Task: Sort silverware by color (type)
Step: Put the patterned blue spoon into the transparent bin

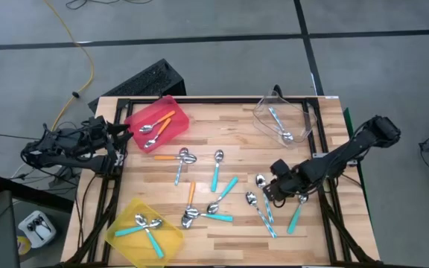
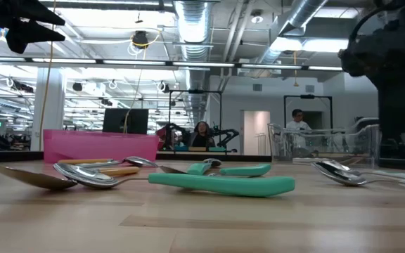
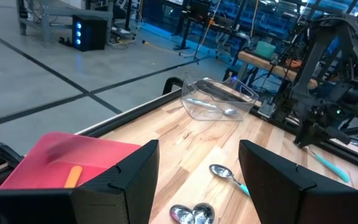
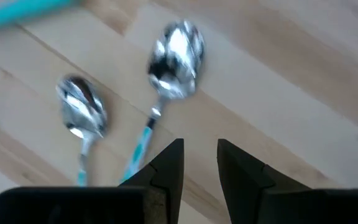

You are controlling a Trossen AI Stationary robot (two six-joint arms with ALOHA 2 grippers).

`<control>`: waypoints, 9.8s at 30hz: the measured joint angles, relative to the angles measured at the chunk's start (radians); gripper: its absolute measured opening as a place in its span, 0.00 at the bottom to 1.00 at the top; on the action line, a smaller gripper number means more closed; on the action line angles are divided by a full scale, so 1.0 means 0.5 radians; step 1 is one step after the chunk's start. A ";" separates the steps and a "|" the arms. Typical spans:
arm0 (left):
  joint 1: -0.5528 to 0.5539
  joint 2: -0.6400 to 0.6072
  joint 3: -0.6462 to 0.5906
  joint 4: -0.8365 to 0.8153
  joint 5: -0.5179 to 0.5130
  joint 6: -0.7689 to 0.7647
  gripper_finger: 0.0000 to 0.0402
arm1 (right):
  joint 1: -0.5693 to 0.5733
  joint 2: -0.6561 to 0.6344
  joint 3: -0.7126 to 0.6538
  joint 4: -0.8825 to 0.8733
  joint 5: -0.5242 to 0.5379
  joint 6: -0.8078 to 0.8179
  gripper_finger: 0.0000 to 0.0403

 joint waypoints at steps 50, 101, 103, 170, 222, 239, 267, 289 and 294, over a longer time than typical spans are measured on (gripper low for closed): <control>0.000 0.001 0.000 -0.027 -0.066 -0.049 0.51 | -0.022 0.589 -0.002 0.461 -0.093 -0.130 0.09; 0.000 0.001 -0.001 -0.029 -0.077 -0.053 0.51 | -0.610 0.497 0.206 2.898 0.312 -2.389 0.09; 0.000 0.001 -0.001 -0.029 -0.077 -0.053 0.51 | -0.622 0.497 0.206 2.906 0.312 -2.389 0.09; 0.000 0.001 -0.001 -0.051 -0.190 -0.090 0.51 | -2.421 -0.105 -0.394 1.163 0.412 -2.119 0.20; 0.000 0.001 0.000 -0.051 -0.195 -0.090 0.51 | -0.531 -0.033 -0.183 1.607 -0.252 -1.372 0.43; 0.000 0.000 0.000 -0.052 -0.192 -0.090 0.51 | 0.088 0.501 0.561 0.204 -0.049 -0.455 0.43; 0.000 0.000 0.000 -0.051 -0.194 -0.089 0.51 | 0.260 1.040 0.573 0.297 -0.252 -0.099 0.40; 0.000 0.000 0.000 -0.052 -0.192 -0.089 0.51 | -0.042 0.947 0.766 0.238 -0.062 -0.758 0.09; 0.000 0.000 0.000 -0.050 -0.192 -0.090 0.51 | -0.201 0.748 0.798 0.245 0.070 -1.065 0.09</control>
